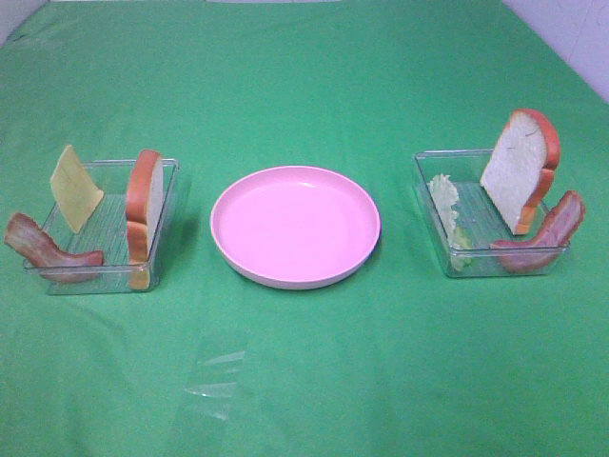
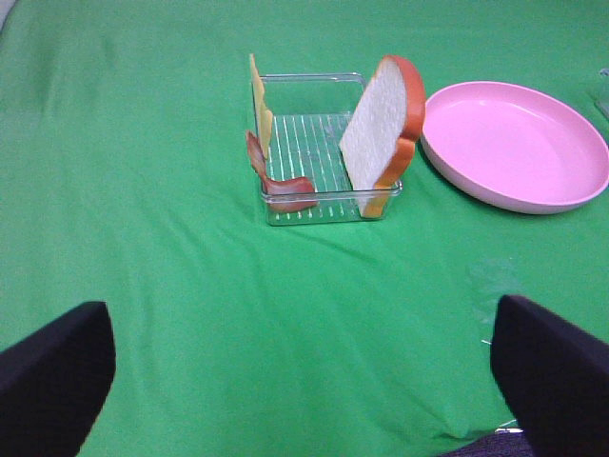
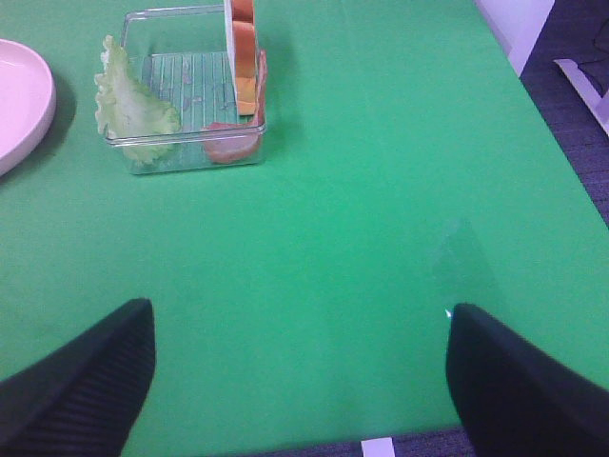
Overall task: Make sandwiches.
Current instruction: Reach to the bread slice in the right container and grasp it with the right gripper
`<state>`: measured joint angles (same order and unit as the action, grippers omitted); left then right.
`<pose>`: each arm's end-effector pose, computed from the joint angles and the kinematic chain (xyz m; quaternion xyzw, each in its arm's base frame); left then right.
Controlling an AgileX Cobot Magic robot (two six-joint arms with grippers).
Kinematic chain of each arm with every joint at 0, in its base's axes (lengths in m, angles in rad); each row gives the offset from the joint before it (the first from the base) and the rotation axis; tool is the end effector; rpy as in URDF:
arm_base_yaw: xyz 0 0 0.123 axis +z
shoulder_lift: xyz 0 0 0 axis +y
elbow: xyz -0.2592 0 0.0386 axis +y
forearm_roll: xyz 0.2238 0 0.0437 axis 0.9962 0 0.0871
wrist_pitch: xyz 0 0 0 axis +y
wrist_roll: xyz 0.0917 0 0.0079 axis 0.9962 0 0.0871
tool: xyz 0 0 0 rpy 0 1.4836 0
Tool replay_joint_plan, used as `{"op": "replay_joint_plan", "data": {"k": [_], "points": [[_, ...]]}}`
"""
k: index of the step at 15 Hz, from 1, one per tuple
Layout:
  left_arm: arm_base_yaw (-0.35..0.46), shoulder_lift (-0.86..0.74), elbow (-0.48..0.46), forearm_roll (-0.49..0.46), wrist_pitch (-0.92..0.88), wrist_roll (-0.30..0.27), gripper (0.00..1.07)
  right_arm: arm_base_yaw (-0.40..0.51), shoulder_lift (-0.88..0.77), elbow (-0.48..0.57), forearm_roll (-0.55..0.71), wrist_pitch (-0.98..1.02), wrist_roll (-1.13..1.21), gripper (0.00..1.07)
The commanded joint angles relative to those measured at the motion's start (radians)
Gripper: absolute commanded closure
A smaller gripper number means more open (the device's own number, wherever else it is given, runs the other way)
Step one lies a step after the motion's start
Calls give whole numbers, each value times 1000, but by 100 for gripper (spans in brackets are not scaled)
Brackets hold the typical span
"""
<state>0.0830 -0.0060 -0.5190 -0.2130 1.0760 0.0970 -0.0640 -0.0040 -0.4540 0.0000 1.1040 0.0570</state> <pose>-0.0050 -0.0176 0.2703 0.0122 0.8458 -0.0587 0.5301 0.0000 0.0000 0.2498 0.0529 0.8731 -0.0017 0.4847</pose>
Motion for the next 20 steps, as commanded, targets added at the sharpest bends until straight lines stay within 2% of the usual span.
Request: {"op": "replay_joint_plan", "data": {"k": [1,9,12,15,17,20], "points": [[0,-14,2,-3,-2,-6,6,-3,-20,3,-6,-1,-12,25],[0,-14,2,-3,-2,-6,6,-3,-20,3,-6,-1,-12,25],[0,-14,2,-3,-2,-6,6,-3,26,-5,6,-13,1,25],[0,-14,2,-3,-2,-6,6,-3,189,-57,8,-167,-8,25],[0,-14,2,-3,-2,-6,6,-3,320,-61,0,-393,-8,25],[0,-14,2,-3,-2,-6,6,-3,473,-65,0,-551,-8,21]]}}
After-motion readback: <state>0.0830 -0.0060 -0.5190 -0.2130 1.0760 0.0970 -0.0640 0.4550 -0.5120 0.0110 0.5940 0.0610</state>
